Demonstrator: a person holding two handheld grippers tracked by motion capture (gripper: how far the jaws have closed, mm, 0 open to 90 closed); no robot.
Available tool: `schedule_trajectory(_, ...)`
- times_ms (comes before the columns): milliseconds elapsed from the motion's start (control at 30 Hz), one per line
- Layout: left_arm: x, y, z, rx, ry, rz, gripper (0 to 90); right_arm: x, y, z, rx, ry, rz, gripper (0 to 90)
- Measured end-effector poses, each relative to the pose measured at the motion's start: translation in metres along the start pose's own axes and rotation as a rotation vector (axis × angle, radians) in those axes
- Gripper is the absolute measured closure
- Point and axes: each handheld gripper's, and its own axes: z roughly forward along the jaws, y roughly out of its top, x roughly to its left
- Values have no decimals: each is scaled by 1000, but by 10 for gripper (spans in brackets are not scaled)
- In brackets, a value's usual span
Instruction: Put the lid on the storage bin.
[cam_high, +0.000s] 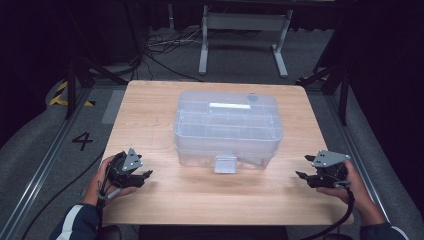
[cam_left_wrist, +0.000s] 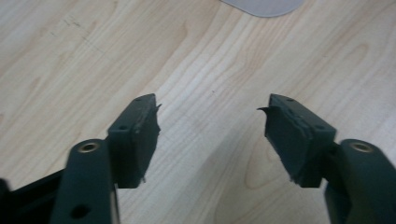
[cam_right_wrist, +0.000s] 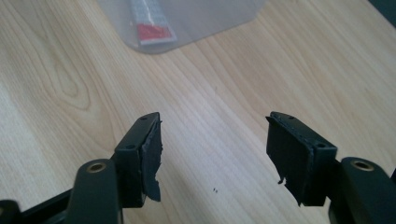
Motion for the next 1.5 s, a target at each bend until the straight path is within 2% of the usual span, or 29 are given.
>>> schedule_trajectory(100,2,-5,-2,-1,8,-14,268,-3,-10,-3,-17,0,38,349)
schedule_trajectory(133,2,-7,-2,-5,7,-20,250,-4,-15,-4,-17,-9,64,343)
schedule_trajectory(200,3,-11,-3,5,11,-33,229,-5,-18,-3,-18,-9,71,342)
schedule_trajectory(233,3,-13,-2,18,11,-33,229,-5,-20,-3,-16,-8,86,336)
schedule_trajectory(300,3,-16,-1,50,40,-37,229,-5,-25,-2,-14,-11,95,335)
schedule_trajectory(367,4,-21,0,61,35,-61,212,-4,-29,-1,-7,-6,108,329)
schedule_trajectory(533,4,-30,-1,48,15,-91,193,-2,-41,3,0,-5,145,304)
schedule_trajectory(600,4,-33,0,42,17,-104,194,-2,-47,5,1,-12,180,290)
schedule_trajectory(667,4,-35,-1,44,15,-103,196,-2,-50,6,-1,-13,194,288)
schedule_trajectory(733,4,-39,-1,32,0,-118,194,-2,-59,8,-5,-2,230,281)
schedule_trajectory(867,3,-46,1,17,-9,-142,192,-2,-69,11,4,-32,267,273)
schedule_trajectory(967,3,-53,0,-14,-33,-182,186,0,-76,9,-35,-28,306,267)
schedule_trajectory(1033,4,-55,0,-20,-43,-192,186,0,-79,9,-42,-31,323,259)
schedule_trajectory(1067,4,-59,1,-42,-69,-227,186,0,-81,9,-53,-33,332,255)
schedule_trajectory(1100,5,-59,2,-43,-75,-238,185,0,-84,9,-68,-30,367,247)
schedule_trajectory(1200,4,-59,2,-41,-73,-247,175,-1,-88,9,-76,-21,408,222)
schedule_trajectory(1500,4,-59,2,-40,-68,-258,171,-3,-88,11,-79,-1,414,226)
